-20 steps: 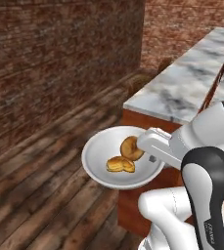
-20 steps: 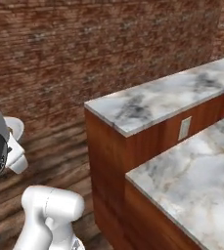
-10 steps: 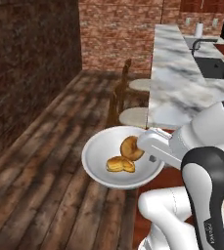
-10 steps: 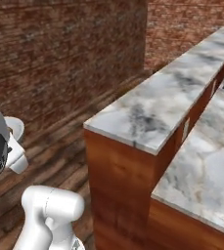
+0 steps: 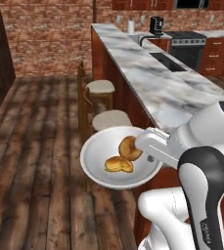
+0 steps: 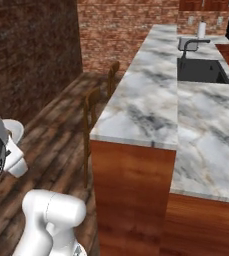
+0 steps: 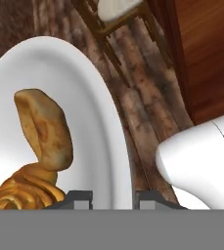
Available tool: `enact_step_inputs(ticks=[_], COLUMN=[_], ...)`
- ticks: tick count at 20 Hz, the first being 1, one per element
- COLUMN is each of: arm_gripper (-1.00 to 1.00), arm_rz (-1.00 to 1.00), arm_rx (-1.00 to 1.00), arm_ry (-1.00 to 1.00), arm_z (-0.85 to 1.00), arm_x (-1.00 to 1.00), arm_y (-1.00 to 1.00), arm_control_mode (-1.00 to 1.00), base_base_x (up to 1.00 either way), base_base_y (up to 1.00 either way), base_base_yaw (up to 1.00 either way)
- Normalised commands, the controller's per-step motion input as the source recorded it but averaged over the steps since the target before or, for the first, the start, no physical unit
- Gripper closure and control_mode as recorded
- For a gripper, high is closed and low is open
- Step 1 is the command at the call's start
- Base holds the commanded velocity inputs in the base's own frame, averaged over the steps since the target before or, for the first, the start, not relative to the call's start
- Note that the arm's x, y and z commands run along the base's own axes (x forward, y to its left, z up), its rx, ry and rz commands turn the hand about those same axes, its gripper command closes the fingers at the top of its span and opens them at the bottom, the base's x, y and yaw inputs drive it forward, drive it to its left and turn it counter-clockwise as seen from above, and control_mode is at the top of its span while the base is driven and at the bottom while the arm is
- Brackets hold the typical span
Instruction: Pick up the heated bread from the toaster oven and place it in the bowl. Then move the bread bowl to the dining counter.
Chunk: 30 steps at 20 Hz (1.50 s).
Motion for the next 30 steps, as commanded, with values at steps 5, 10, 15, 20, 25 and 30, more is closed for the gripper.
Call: enact_step_inputs(ticks=[5, 10, 15, 20, 25, 30], arm_gripper=[1.00, 1.00, 1.00, 1.00, 1.00, 1.00], arm_rz=[-0.55, -0.49, -0.25, -0.12, 0.00, -0.08], arm_rx=[0.01, 0.08, 0.32, 0.35, 0.13, 0.00], arm_ry=[-0.19, -0.11, -0.01, 0.04, 0.02, 0.02], arm_z=[0.52, 0.96, 0.72, 0.34, -0.05, -0.28], arm_x=[0.01, 0.00, 0.03, 0.33, 0.17, 0.91], arm_y=[-0.08, -0.65, -1.00, -1.00, -0.56, -0.55], arm_control_mode=[-1.00, -1.00, -1.00, -1.00, -1.00, -1.00], base_base_x=[0.00, 0.00, 0.00, 0.00, 0.00, 0.00], base_base_y=[0.00, 0.00, 0.00, 0.00, 0.00, 0.00], base_base_yaw=[0.00, 0.00, 0.00, 0.00, 0.00, 0.00])
